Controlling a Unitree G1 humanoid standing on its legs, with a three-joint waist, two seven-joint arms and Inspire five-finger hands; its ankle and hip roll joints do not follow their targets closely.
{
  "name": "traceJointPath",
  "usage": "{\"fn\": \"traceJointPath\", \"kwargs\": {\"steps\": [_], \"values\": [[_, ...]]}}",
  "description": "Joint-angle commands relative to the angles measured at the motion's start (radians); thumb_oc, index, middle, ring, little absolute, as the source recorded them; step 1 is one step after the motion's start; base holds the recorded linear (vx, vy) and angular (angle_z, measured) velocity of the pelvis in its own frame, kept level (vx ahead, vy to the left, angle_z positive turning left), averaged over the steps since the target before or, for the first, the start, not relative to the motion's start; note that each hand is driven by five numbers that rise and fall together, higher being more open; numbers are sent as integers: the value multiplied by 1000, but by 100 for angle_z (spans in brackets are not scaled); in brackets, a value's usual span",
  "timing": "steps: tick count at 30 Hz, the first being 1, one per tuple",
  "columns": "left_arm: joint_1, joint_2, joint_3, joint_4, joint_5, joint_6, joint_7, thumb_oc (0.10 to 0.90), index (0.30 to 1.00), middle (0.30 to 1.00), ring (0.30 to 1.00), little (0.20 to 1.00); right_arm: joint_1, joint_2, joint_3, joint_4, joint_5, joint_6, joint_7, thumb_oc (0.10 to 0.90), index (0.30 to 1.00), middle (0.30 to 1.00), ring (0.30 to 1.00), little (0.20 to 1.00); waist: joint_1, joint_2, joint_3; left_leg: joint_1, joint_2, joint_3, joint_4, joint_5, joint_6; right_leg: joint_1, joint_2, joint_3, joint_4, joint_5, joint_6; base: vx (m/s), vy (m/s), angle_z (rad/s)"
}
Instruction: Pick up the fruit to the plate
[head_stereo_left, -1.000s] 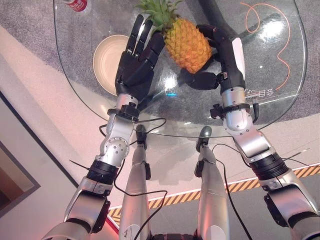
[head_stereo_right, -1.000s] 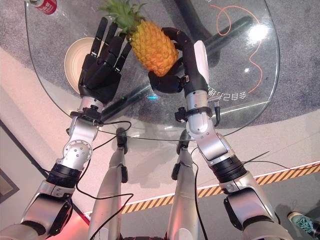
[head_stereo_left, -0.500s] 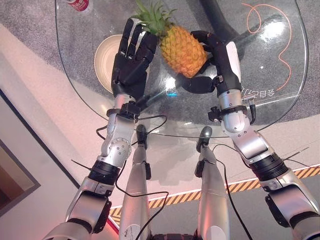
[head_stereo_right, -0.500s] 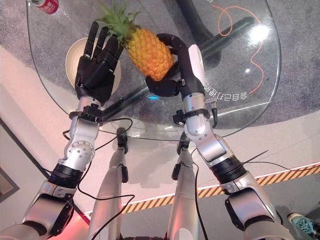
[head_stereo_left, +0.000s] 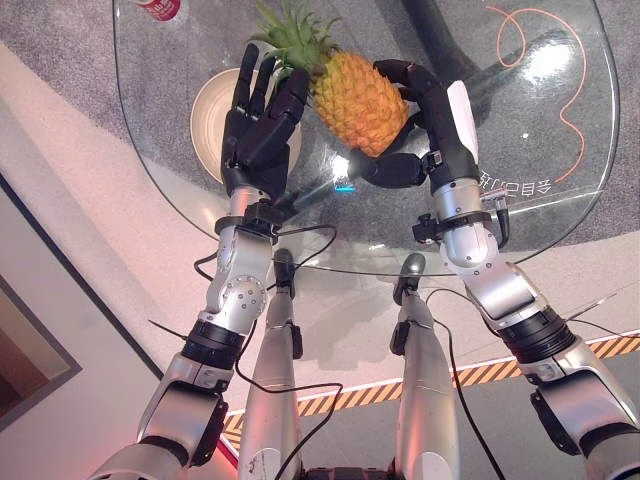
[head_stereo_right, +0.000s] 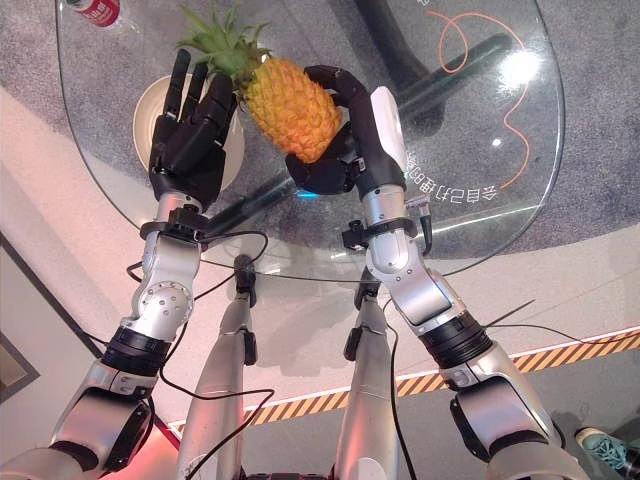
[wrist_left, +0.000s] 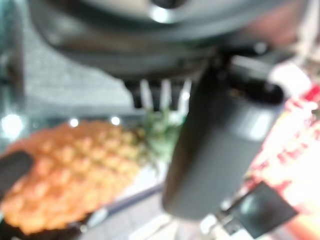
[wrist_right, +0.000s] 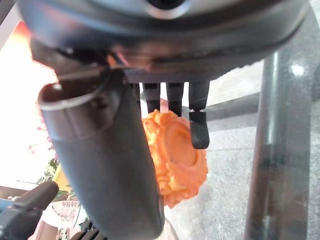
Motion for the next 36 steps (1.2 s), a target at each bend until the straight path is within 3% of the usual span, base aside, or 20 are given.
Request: {"fn": "traceJointPath", "kwargs": {"steps": [1,10,36], "values": [[-90,-9,16,-144,18,-31,-105,800,900,900,900,900,-138,7,17,-233,-36,-129,28,100,300,300,300,200,-11,2,-16,-13,-51,8,43,-42,18,51,21,-51,-80,31,4,0,0,0],[-102,-1,-8,-149,-4,-21,-199,800,900,900,900,900,-145,3,40,-220,-27,-126,39,100,300,300,300,200,-14,6,-16,-12,-50,12,37,-39,19,49,20,-48,-82,34,5,0,0,0],[-130,18,-46,-144,-82,34,-254,800,900,900,900,900,-192,-18,99,-248,12,-124,151,100,300,300,300,200,-14,5,-16,-2,-50,14,27,-36,19,59,21,-49,-92,37,6,0,0,0]]}}
